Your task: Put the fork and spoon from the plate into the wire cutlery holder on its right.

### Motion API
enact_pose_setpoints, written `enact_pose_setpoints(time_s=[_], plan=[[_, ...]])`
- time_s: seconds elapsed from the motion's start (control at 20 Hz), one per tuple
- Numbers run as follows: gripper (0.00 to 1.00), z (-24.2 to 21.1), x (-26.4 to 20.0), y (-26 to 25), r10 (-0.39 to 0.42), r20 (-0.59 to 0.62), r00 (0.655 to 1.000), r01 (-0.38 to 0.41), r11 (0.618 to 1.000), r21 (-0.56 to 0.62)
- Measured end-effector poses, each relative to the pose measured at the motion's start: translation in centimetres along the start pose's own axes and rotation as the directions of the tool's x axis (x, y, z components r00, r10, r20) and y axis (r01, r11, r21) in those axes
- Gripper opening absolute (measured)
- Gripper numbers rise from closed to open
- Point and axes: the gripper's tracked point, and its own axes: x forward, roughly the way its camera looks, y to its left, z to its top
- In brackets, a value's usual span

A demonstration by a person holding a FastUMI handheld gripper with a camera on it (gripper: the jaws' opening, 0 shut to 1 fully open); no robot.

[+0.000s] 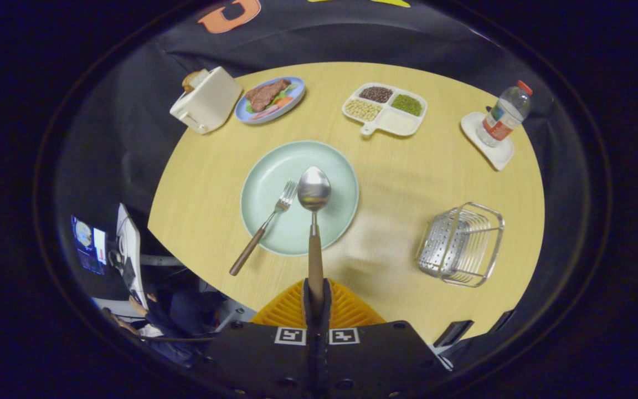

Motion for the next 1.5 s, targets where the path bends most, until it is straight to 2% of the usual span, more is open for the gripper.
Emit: enact_pose_setpoints(time_s=[0.3,0.55,0.75,1.0,1.35,1.4,1.5], plan=[[0.01,-0.6,-6.8,-6.8,-0.008,0.025,1.000,0.005,0.993,0.119],[0.00,-3.6,-9.2,-11.6,-0.034,-0.036,0.999,0.040,0.984,0.171],[0.00,-5.4,-8.6,-13.5,-0.041,-0.099,0.994,0.060,0.977,0.203],[0.00,-4.8,-6.3,-14.2,-0.015,-0.177,0.984,0.064,0.959,0.276],[0.02,-2.9,-4.6,-14.1,-0.022,-0.197,0.980,0.082,0.949,0.304],[0.06,-2.8,-4.6,-14.1,-0.030,-0.195,0.980,0.089,0.949,0.301],[0.06,-3.1,-4.7,-13.8,-0.033,-0.194,0.980,0.090,0.953,0.291]])
